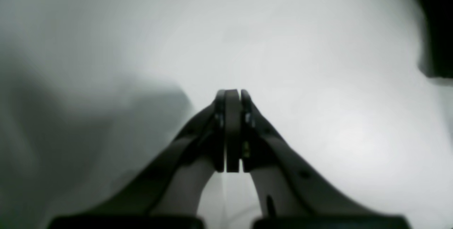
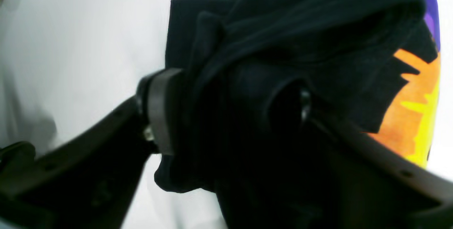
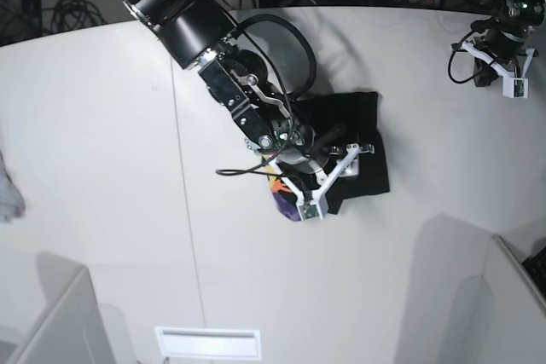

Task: Fold the T-shirt properly
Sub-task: 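Press the folded bundle flat and release the right gripper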

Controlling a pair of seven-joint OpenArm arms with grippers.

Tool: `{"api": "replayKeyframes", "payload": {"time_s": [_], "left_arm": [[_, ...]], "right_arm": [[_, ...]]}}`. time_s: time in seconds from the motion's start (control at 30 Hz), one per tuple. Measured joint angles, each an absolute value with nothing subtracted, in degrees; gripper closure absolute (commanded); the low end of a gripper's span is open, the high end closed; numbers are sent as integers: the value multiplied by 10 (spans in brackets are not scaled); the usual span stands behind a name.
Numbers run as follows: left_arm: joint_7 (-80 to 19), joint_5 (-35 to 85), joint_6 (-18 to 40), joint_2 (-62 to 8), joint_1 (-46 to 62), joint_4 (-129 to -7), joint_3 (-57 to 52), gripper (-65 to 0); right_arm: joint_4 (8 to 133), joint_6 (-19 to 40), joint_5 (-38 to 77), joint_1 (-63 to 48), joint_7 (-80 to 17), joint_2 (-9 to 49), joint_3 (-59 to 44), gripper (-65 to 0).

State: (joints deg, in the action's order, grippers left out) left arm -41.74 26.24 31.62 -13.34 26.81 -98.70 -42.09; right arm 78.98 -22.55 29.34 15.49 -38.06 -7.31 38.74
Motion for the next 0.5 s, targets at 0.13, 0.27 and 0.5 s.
{"api": "replayKeyframes", "payload": {"time_s": [0.13, 0.27, 0.5], "left_arm": [[-418, 262, 318, -133, 268, -987, -422, 0], [-418, 262, 318, -133, 269, -987, -422, 0], [-418, 262, 318, -134, 269, -987, -422, 0]], "right_arm": [[790, -225, 291, 155, -377, -72, 421, -390], [790, -225, 295, 153, -377, -74, 440, -390], [790, -225, 295, 153, -376, -76, 443, -390]]}}
